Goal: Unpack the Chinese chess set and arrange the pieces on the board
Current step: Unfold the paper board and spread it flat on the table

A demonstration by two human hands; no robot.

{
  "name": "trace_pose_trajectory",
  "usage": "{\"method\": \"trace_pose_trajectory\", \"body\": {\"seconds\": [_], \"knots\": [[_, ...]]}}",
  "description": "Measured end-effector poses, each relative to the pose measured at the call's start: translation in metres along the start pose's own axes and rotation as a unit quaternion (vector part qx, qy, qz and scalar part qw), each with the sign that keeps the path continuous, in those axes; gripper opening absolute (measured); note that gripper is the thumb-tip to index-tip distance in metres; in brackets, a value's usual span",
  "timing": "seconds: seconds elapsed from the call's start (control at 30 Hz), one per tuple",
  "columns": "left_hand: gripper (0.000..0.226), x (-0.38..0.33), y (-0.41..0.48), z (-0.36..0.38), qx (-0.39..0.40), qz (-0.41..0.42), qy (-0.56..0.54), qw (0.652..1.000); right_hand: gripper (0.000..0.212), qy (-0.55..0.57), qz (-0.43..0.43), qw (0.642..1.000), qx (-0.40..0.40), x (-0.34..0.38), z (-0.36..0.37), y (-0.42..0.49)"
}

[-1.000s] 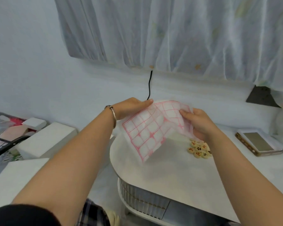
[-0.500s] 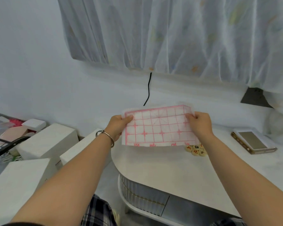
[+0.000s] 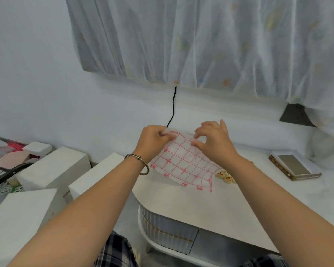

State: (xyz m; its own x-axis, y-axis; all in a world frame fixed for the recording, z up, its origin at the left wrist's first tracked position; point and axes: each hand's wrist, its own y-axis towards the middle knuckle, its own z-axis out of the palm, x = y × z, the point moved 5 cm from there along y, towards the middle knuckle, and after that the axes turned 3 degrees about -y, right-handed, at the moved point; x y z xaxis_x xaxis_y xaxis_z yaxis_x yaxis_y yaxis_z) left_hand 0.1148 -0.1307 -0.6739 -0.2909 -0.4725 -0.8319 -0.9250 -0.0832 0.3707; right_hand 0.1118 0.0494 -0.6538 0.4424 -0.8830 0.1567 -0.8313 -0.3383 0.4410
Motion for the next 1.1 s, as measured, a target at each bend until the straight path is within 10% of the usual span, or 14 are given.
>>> {"method": "trace_pose_trajectory", "body": {"seconds": [0.23,0.4,0.47,0.57,0.63,0.73,0.97,1.1], "knots": [[0.052,0.02,0.002,-0.009,0.022,-0.116,-0.005,0.993,0.018,0.039,0.016,0.997,-0.065,0.013,-0.021,0.012],[0.038,0.044,-0.004,-0.01,0.042,-0.286,-0.295,0.911,0.013,0.026,-0.042,0.98,-0.191,0.012,-0.032,0.01],[0.026,0.057,-0.008,-0.008,0.127,-0.308,-0.152,0.93,0.01,0.045,-0.055,0.969,-0.236,0.01,-0.036,0.004],[0.018,0.067,0.0,-0.018,0.089,-0.244,0.116,0.959,0.012,0.054,-0.034,0.969,-0.239,0.01,-0.044,0.003],[0.029,0.044,0.002,-0.021,0.061,-0.169,-0.022,0.983,0.015,0.041,-0.019,0.973,-0.228,0.009,-0.047,0.008],[0.05,0.017,-0.005,-0.011,0.177,-0.238,-0.329,0.897,0.019,0.026,0.021,0.975,-0.221,0.0,-0.05,0.021],[0.108,0.005,-0.001,-0.001,0.386,-0.171,-0.325,0.846,0.019,-0.165,0.066,0.969,-0.171,-0.01,-0.042,0.047],[0.095,-0.004,-0.004,0.005,0.434,-0.149,-0.261,0.849,0.027,-0.229,0.026,0.962,-0.145,-0.003,-0.042,0.042]]}}
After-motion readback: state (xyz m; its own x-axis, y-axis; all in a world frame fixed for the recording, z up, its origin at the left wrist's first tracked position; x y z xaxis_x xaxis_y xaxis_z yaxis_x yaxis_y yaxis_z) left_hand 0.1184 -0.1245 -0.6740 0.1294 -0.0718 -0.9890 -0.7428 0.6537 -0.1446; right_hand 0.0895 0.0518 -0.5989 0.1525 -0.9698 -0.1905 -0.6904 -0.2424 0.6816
